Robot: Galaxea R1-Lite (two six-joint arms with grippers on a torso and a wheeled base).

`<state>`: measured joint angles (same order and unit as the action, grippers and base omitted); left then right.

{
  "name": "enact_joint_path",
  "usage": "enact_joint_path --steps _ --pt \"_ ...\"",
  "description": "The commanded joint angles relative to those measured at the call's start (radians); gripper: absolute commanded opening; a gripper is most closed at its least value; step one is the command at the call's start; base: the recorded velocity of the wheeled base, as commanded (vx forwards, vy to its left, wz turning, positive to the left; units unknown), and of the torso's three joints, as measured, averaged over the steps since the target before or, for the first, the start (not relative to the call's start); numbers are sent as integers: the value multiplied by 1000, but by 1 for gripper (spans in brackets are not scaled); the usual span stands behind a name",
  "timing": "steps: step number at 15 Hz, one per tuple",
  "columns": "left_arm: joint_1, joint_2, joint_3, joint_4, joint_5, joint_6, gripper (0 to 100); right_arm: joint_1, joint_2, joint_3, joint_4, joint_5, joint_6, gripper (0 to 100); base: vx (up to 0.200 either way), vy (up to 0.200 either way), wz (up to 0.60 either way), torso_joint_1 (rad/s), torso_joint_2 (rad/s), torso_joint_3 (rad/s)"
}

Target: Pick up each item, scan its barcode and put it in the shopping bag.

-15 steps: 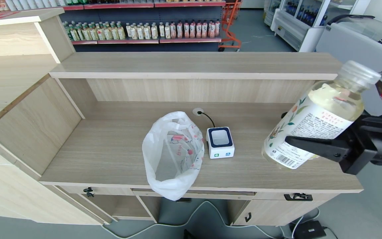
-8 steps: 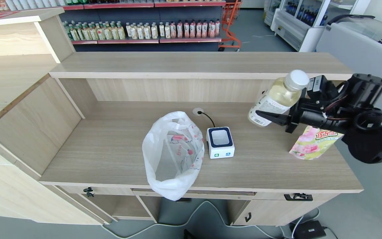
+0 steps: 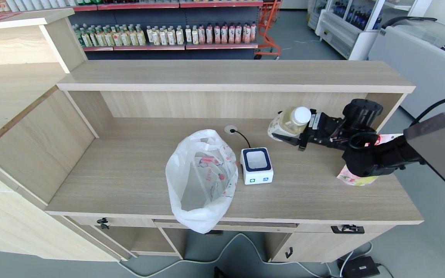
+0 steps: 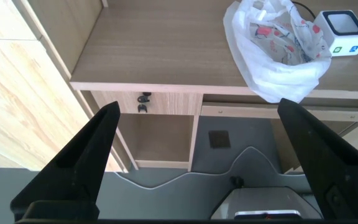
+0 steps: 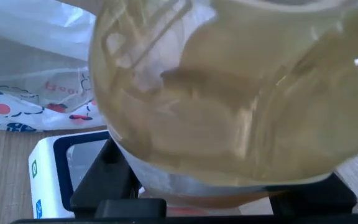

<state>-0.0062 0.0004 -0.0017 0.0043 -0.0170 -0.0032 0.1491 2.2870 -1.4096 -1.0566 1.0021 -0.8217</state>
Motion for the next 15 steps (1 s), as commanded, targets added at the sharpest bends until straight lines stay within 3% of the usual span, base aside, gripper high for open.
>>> enact_joint_path --steps 1,15 --pt "0 0 0 0 0 0 100 30 78 -58 -2 4 -2 0 0 0 0 0 0 0" --pt "0 0 0 0 0 -1 100 84 264 -281 -33 78 -1 0 0 0 0 0 0 0"
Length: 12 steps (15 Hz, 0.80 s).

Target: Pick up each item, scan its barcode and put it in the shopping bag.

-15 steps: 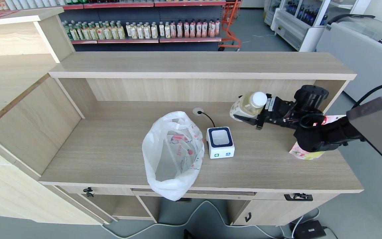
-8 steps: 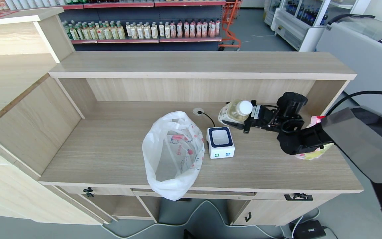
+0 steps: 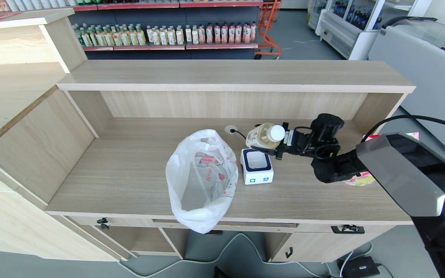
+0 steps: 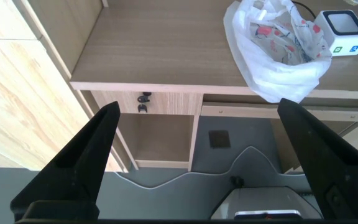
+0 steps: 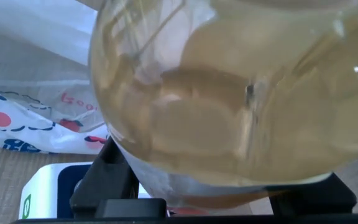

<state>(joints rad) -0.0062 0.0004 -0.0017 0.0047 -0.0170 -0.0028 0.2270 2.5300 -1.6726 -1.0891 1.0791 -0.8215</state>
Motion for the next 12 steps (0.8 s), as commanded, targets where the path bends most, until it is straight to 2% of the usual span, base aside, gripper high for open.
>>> enact_joint_path --steps 1,12 --pt "0 0 0 0 0 0 100 9 26 -21 -3 4 1 0 0 0 0 0 0 0" --pt "0 0 0 0 0 0 100 26 102 -102 -41 88 -2 0 0 0 0 0 0 0"
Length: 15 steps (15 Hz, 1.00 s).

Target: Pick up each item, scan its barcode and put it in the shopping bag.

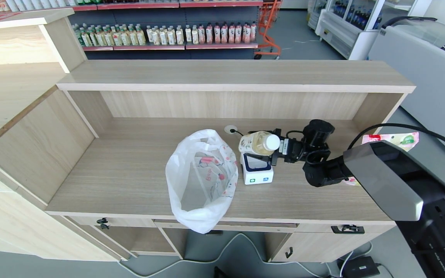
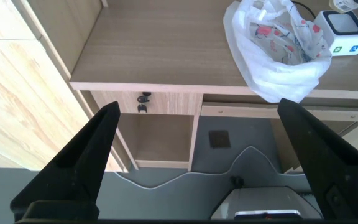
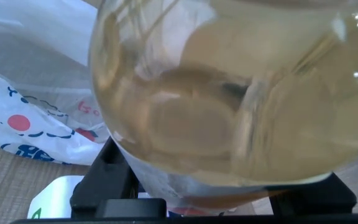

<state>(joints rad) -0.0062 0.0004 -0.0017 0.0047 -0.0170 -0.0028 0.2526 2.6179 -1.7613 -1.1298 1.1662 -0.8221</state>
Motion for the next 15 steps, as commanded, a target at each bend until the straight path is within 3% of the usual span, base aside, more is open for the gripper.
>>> enact_joint_path --steps 1,15 --pt "0 0 0 0 0 -2 100 -1 16 -18 -1 4 -2 0 0 0 0 0 0 0" --pt "0 0 0 0 0 -2 100 -7 50 16 -47 24 0 0 0 0 0 0 0 0"
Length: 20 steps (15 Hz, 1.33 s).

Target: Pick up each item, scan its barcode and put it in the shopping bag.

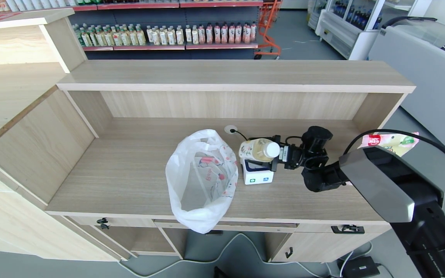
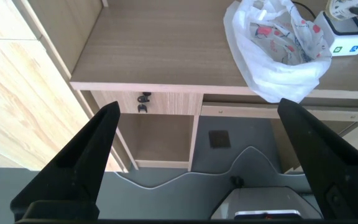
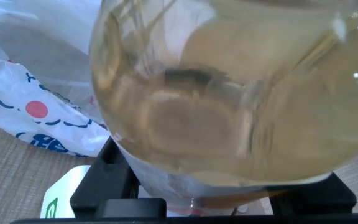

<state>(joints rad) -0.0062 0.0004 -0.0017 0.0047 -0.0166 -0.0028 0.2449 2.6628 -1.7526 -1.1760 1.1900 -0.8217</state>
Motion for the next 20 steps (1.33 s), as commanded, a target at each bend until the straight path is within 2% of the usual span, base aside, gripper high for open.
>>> enact_joint_path --steps 1,20 --pt "0 0 0 0 0 -2 100 1 5 15 -8 2 -1 0 0 0 0 0 0 0" --pt "0 0 0 0 0 -2 100 -3 25 -10 -65 8 6 0 0 0 0 0 0 0"
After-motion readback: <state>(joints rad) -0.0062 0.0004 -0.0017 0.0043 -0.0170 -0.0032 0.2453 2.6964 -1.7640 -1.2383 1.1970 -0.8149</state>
